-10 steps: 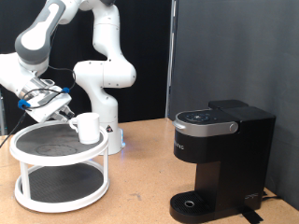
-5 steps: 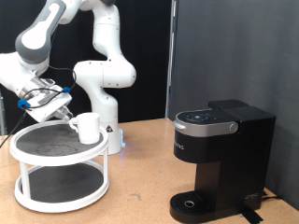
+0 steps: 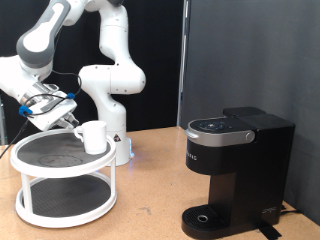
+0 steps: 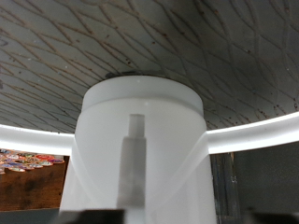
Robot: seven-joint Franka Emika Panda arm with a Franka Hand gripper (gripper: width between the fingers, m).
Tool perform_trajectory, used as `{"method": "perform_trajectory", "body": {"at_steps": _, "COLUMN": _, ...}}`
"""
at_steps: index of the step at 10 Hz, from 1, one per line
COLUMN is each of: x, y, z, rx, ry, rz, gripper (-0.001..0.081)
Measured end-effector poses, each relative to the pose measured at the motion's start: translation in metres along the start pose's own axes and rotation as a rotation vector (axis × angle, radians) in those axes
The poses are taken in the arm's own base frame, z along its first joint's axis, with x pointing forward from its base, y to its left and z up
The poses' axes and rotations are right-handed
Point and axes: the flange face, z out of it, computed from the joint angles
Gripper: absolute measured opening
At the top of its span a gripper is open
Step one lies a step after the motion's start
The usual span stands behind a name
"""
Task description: Make a cup of coffee with the keurig machine
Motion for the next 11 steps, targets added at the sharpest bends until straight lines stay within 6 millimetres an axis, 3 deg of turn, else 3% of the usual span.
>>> {"method": "perform_trajectory", "body": {"at_steps": 1, "x": -0.0003, "y": 0.0002, "z": -0.0004, "rx": 0.000, "ry": -0.001, "rz": -0.001, "gripper": 0.0282}}
{"method": "perform_trajectory", "body": {"at_steps": 2, "x": -0.0006, "y": 0.0002, "z": -0.0007, "rx": 0.000, "ry": -0.001, "rz": -0.002, "gripper": 0.0282}}
{"method": "perform_trajectory", "body": {"at_steps": 3, "x": -0.0008, "y": 0.0002, "z": -0.0010, "rx": 0.000, "ry": -0.001, "rz": -0.002, "gripper": 0.0416}}
{"method": "perform_trajectory", "body": {"at_steps": 4, "x": -0.0010, "y": 0.0002, "z": -0.0012, "rx": 0.001, "ry": -0.002, "rz": -0.002, "gripper": 0.0416}}
{"method": "perform_trajectory", "body": {"at_steps": 5, "x": -0.0018, "y": 0.0001, "z": -0.0016, "rx": 0.006, "ry": -0.009, "rz": 0.001, "gripper": 0.0618}}
{"method": "perform_trajectory", "body": {"at_steps": 6, "x": -0.0029, "y": -0.0006, "z": -0.0018, "rx": 0.015, "ry": -0.021, "rz": 0.010, "gripper": 0.0698}}
{"method": "perform_trajectory", "body": {"at_steps": 11, "x": -0.0055, "y": -0.0017, "z": 0.0055, "rx": 0.045, "ry": -0.040, "rz": 0.026, "gripper": 0.0734}}
